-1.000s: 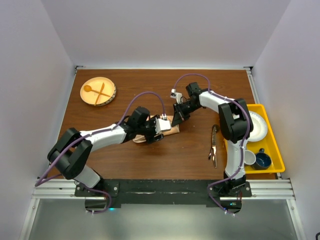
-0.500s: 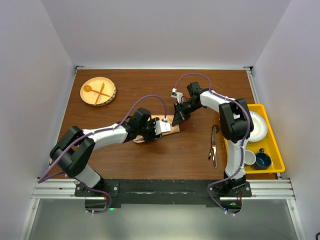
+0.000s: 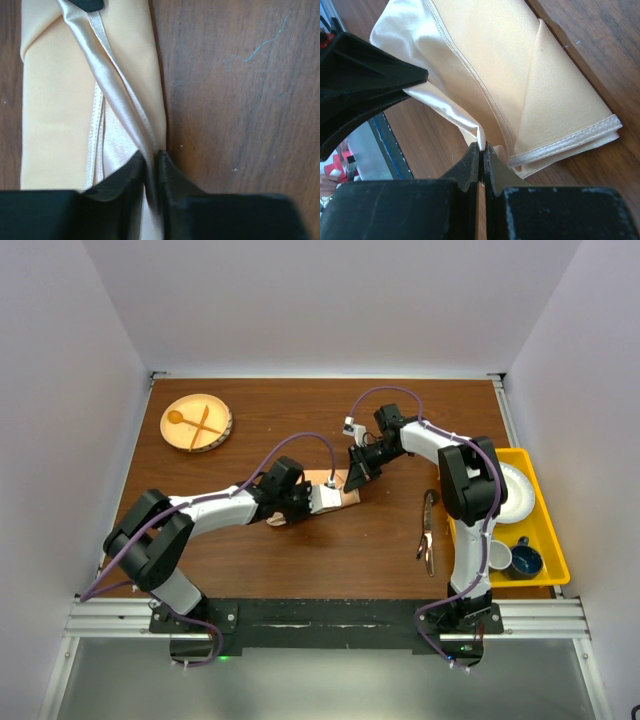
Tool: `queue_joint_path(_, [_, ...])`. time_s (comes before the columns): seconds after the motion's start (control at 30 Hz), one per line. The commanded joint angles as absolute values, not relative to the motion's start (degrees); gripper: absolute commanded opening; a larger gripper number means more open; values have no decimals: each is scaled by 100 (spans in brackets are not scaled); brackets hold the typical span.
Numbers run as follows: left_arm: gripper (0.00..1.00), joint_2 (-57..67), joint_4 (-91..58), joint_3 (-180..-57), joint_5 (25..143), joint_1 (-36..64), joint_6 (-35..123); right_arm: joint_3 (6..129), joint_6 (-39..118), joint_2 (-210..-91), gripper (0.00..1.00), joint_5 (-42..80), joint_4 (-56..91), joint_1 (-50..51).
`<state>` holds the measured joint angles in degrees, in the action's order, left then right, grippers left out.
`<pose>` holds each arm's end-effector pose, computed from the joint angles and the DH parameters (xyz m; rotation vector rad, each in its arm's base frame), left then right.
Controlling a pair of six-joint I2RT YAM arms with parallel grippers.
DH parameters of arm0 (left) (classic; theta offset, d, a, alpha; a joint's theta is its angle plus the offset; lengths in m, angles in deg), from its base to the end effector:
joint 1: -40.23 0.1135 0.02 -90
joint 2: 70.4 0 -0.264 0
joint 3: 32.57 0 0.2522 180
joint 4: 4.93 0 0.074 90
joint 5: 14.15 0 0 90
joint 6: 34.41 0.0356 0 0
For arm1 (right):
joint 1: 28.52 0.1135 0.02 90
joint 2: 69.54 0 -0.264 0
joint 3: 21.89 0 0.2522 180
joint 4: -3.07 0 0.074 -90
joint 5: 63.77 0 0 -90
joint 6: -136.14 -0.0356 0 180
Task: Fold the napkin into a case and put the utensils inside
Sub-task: Pass from the right arm to the left, then fold the 2/3-rectangle-folded napkin at the center of the board.
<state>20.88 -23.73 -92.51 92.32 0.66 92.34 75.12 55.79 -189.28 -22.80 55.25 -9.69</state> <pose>0.2330 -0.2056 0.1633 1.6009 1.8310 -0.3731 0.3784 0.1574 0.1513 -0.8186 2.5655 1.2504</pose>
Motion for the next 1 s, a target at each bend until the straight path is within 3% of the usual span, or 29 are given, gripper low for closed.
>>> queue_joint_path(0.0, [10, 1977, -2555, -9458, 9527, 7, 9277, 7652, 5844, -18916, 0, -2404, 5735, -997])
queue_joint_path(0.1, [0, 2004, -2739, -9511, 9702, -29, 9277, 7590, 5967, -18846, 0, -2448, 5849, -1006])
queue_joint_path(0.3, [0, 2004, -3134, -9678, 10150, -73, 9119, 7545, 6345, -18758, 0, -2588, 6313, -997])
queue_joint_path(0.5, [0, 2012, -3530, -9749, 10397, -125, 8925, 8045, 6671, -18749, 33, -2896, 7000, -997])
queue_joint_path(0.6, [0, 2047, -3583, -9775, 10468, -143, 8811, 8344, 6399, -18880, 38, -3019, 7010, -1006])
queue_joint_path(0.8, [0, 2118, -3644, -9889, 10547, -152, 8653, 8416, 5530, -18986, 38, -2898, 6369, -988])
queue_joint_path(0.97, [0, 2162, -3715, -10029, 10617, -152, 8600, 8319, 5282, -19100, 28, -2291, 5832, -690])
